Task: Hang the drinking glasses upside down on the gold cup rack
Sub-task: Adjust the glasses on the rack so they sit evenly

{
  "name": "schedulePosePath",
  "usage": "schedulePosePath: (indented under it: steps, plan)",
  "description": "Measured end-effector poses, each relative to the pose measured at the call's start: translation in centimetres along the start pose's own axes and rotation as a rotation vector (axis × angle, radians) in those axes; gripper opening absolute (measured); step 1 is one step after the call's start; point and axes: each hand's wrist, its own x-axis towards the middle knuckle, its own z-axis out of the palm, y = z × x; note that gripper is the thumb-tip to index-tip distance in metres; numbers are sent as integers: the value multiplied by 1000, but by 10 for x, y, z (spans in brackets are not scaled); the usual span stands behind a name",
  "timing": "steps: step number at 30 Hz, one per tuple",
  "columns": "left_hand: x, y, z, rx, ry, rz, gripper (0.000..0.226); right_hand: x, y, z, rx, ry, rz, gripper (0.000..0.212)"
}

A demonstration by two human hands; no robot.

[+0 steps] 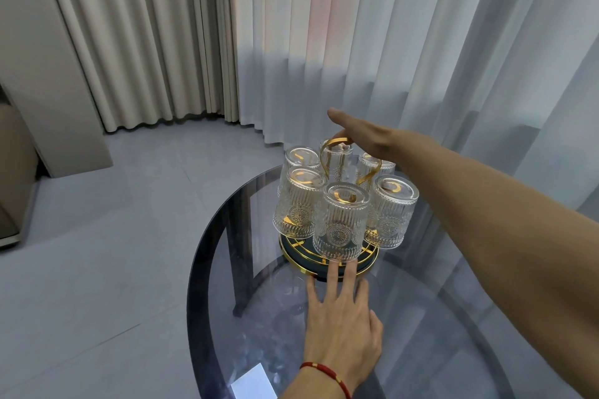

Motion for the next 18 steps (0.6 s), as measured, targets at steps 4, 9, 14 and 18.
schedulePosePath:
  steps: [4,9,14,18]
  plan:
    - [-1,0,1,-3,27,3,59,3,-4,-3,-36,-2,52,118]
    - [0,0,1,-5,17,4,58,3,-4,-2,-44,1,30,121]
    - [0,1,0,-11,13,4,59,2,-1,-1,-16,11,-31,105]
    - [1,0,-1,-7,-7,4,59,-2,2,2,5,53,-97,92]
